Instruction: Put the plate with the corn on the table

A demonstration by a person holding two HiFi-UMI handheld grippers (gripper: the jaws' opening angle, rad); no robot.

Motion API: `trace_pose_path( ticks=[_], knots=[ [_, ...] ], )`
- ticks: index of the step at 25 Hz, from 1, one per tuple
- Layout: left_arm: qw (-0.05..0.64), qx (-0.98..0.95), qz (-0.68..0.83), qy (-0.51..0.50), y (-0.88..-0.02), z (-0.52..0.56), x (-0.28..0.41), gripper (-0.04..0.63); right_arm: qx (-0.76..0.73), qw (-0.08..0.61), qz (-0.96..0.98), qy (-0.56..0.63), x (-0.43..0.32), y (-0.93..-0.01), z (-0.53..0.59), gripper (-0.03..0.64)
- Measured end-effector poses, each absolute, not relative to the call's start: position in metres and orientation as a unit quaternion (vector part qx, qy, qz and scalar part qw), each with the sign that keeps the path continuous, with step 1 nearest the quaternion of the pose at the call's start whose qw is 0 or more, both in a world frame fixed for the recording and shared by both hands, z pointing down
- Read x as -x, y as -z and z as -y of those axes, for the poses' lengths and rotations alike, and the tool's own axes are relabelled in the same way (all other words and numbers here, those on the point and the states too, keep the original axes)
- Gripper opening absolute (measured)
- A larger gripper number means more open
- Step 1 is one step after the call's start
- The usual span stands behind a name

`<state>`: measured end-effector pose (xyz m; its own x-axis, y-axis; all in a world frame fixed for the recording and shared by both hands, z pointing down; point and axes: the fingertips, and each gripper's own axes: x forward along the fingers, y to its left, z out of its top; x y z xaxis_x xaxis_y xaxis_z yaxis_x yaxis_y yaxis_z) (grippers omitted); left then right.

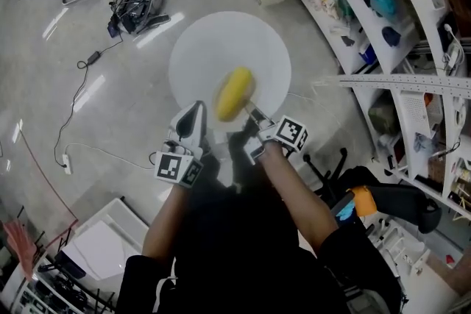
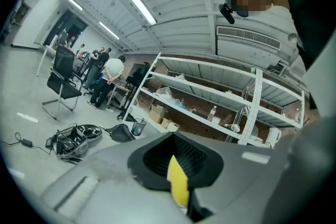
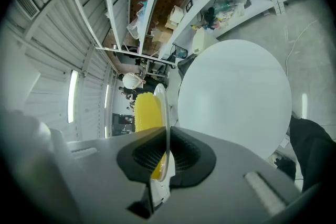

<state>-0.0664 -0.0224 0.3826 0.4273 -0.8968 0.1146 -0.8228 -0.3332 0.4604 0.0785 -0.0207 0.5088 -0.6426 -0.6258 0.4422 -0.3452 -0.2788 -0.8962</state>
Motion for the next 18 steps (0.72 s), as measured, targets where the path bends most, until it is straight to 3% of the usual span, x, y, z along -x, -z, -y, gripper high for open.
trace_pose_path(
  ticks=[18],
  knots=[
    [0.258, -0.803, 0.533, 0.06, -0.438, 0.069, 0.06, 0.003, 0.387, 0.086, -0.599, 0.695, -0.069, -0.561, 0.072, 0.026]
  ],
)
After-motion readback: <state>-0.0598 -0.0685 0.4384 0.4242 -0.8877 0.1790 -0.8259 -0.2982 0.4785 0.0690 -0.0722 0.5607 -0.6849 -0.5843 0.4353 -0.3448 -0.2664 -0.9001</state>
